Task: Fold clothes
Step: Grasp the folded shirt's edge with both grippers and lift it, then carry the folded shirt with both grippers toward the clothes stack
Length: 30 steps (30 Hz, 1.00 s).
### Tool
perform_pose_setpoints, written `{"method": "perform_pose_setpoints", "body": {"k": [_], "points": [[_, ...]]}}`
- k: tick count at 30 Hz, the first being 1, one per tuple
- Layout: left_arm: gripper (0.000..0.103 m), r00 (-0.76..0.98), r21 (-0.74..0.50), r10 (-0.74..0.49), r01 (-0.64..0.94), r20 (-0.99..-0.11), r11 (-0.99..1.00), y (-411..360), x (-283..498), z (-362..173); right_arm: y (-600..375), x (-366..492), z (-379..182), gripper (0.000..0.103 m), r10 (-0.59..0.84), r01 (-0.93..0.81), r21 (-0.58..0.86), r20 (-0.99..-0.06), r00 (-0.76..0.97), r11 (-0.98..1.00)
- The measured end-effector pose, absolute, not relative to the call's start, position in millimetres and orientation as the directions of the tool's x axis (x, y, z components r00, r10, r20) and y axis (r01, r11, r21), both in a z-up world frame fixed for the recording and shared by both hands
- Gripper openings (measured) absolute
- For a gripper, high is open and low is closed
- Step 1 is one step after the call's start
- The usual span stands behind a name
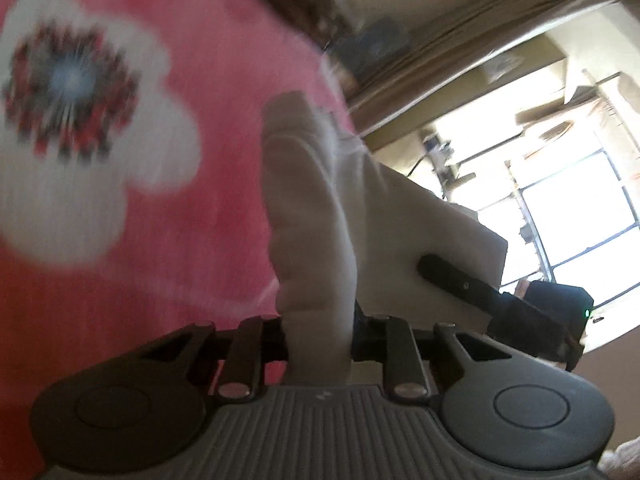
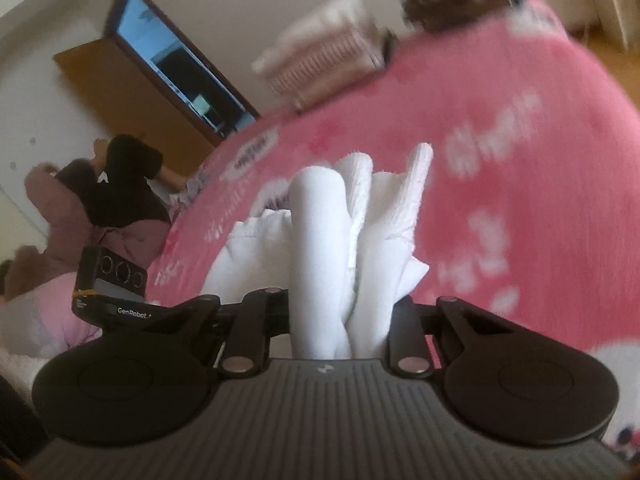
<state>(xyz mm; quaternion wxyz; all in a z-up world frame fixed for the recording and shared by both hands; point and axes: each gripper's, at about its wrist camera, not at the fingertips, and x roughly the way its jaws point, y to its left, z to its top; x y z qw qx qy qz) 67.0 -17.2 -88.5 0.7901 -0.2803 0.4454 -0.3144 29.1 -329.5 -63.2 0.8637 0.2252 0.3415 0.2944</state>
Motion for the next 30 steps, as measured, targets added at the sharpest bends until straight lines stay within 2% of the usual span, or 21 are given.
{"method": "perform_pose_setpoints", "body": {"k": [10,17,23,27,30], "points": [[0.021,0.627,-0.569,-0.665,0.396,-0.406,0.721,-10,116,57,-311,79,50,0.018,0.633,-0.513,0.439,-0.185,0.752,0.737],[0.021,0.706,-0.533,-0.628,0.411,-0.327,0.740,-22,132,166,-312,114,169,0.017,0.620,-0.571,0.303,-0.093,0.779,0.763],[0.021,0.721,-0.517,-0.609,0.402,-0.330,0.756,-39,109,207,-324,107,239,0.017,0.590,-0.546,0.270,-0.120,0.798,0.793],[0.021,0.708,-0.480,-0.612,0.425,-0.352,0.767,-39,90,214,-324,103,260,0.017,0.565,-0.500,0.297,-0.199,0.800,0.813],[0.021,0.664,-0.496,-0.655,0.458,-0.361,0.738,-32,99,213,-315,104,273,0.017,0.521,-0.446,0.294,-0.269,0.810,0.845]]}}
